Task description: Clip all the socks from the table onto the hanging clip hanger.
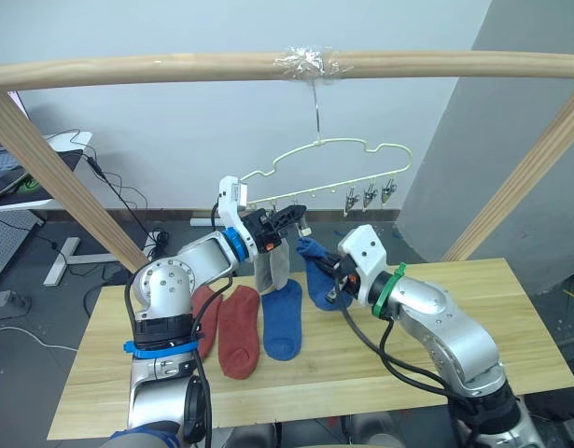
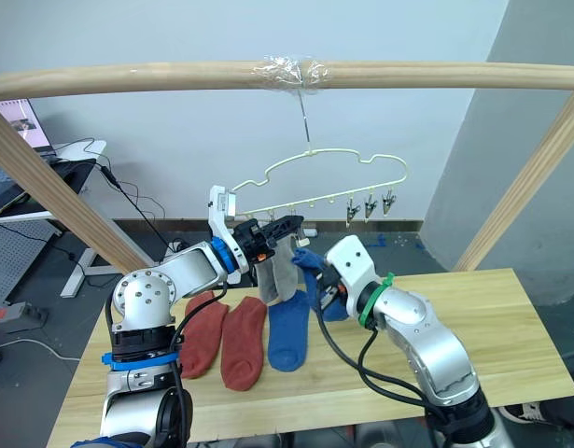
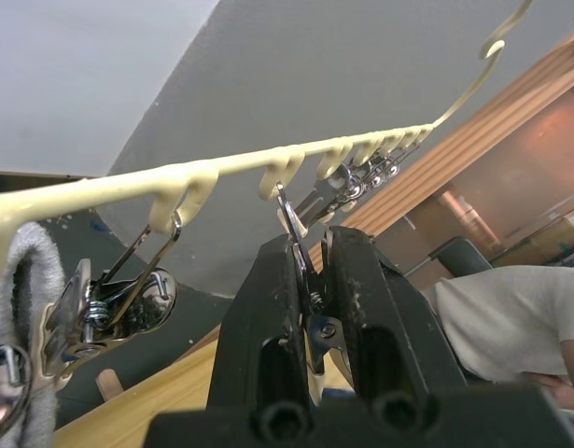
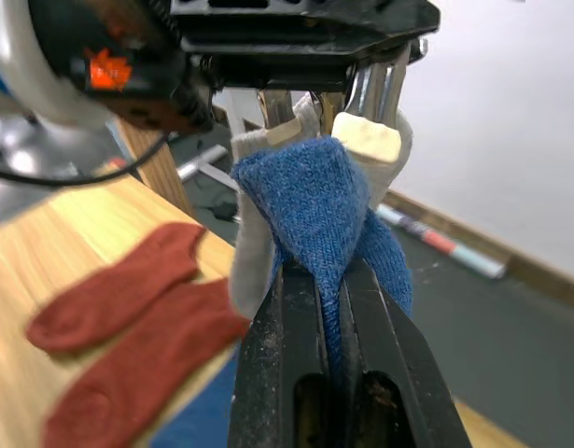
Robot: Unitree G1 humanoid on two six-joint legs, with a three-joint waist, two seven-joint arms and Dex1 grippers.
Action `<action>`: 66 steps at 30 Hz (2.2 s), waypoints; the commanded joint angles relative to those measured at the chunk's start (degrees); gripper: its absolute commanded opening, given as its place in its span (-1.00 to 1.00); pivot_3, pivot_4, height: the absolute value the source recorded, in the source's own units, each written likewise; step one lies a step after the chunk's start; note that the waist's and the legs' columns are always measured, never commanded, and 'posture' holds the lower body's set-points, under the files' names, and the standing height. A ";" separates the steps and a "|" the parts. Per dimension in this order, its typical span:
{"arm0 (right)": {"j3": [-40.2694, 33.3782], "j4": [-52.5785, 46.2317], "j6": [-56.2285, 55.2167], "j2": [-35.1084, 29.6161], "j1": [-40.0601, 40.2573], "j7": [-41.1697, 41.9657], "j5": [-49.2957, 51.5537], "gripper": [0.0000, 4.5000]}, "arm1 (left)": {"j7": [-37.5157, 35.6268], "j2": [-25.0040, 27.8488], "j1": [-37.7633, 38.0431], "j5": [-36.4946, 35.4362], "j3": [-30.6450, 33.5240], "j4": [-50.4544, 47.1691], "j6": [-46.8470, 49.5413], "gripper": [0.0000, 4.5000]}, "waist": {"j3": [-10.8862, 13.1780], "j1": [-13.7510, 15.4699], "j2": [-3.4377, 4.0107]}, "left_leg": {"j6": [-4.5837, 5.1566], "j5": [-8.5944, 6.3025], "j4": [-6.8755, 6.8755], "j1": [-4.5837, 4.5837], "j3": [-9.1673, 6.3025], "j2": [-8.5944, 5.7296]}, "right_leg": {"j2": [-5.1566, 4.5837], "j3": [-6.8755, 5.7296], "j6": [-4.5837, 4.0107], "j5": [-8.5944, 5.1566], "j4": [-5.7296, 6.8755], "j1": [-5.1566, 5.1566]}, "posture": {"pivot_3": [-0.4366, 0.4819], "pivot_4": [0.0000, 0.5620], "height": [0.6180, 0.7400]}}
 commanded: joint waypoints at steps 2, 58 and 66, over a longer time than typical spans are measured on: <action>3.09 -1.05 -8.56 -1.79 0.38 -1.97 -6.36 -0.99 | -0.42 0.18 -0.35 -1.32 0.33 -2.46 -0.09 -0.92 | 0.00 -0.10 0.00 | 0.00 0.00 -0.02 0.00 0.00 0.03 | 0.02 -0.01 0.00 0.00 0.02 -0.01 | -0.24 -0.63 1.00; 0.50 11.33 -49.28 -0.93 9.49 -12.27 -29.61 -0.99 | 18.98 0.23 -1.36 -33.26 2.87 3.12 2.53 -0.92 | 0.02 1.14 -0.05 | -0.02 0.02 0.02 0.00 0.06 0.01 | 0.02 0.06 0.00 0.00 -0.02 0.01 | -0.25 -0.53 1.00; 0.69 11.86 -49.63 -0.05 9.91 -11.41 -29.54 -0.99 | 18.85 0.73 -1.49 -33.14 2.91 3.22 2.09 -0.92 | 0.03 1.14 -0.05 | -0.02 0.01 0.01 0.01 0.06 0.01 | 0.02 0.06 0.00 0.00 -0.03 0.01 | -0.23 -0.51 1.00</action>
